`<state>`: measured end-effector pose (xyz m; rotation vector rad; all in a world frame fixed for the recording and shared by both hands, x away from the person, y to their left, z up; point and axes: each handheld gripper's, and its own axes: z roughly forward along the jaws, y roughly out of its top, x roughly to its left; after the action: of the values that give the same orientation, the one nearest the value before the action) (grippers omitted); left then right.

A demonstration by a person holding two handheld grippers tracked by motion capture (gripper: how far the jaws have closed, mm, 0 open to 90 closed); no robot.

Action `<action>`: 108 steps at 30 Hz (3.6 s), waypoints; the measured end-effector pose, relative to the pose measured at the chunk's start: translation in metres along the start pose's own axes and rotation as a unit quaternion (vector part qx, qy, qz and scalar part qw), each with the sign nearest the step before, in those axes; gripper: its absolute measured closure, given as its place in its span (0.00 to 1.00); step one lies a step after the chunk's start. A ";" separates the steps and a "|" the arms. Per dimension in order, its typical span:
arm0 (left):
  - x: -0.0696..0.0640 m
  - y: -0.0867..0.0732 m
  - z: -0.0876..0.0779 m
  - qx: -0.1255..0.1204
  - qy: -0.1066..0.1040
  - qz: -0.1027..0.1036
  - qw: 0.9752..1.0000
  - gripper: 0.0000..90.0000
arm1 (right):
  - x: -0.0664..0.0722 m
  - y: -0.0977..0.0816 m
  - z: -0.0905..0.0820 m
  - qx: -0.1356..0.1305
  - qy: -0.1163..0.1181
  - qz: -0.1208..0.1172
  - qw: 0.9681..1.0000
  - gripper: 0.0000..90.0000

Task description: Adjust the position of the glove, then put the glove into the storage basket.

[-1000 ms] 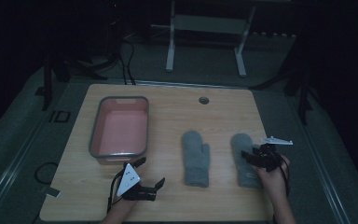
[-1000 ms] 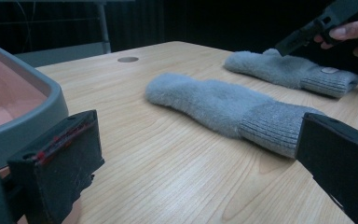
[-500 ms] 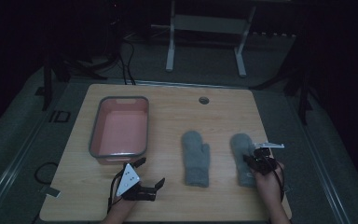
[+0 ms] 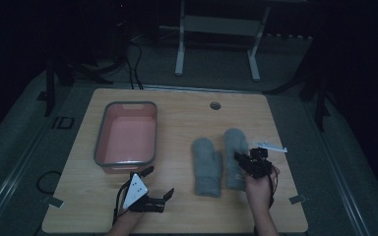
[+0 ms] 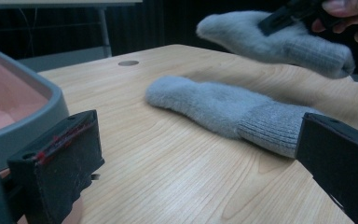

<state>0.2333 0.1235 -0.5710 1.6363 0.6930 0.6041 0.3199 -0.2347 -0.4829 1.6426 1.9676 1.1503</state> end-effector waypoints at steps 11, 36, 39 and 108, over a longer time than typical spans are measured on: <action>-0.001 0.000 0.000 -0.001 0.004 0.004 1.000 0.01 | 0.051 0.003 0.014 0.015 0.012 -0.017 1.000 0.91; -0.002 0.000 0.000 0.000 -0.003 0.004 1.000 0.01 | 0.074 -0.027 0.064 0.068 0.013 -0.007 0.998 0.69; -0.002 0.000 0.001 0.000 -0.004 0.003 1.000 0.01 | 0.078 -0.028 0.066 0.069 0.017 -0.020 0.997 0.59; -0.002 0.061 0.131 0.226 -0.044 -0.089 0.969 0.27 | 0.007 -0.021 0.048 0.060 0.129 -0.134 0.981 0.46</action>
<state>0.3324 0.0255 -0.5327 1.9783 0.9501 0.2490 0.3376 -0.2110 -0.5273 1.2789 2.3760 1.2090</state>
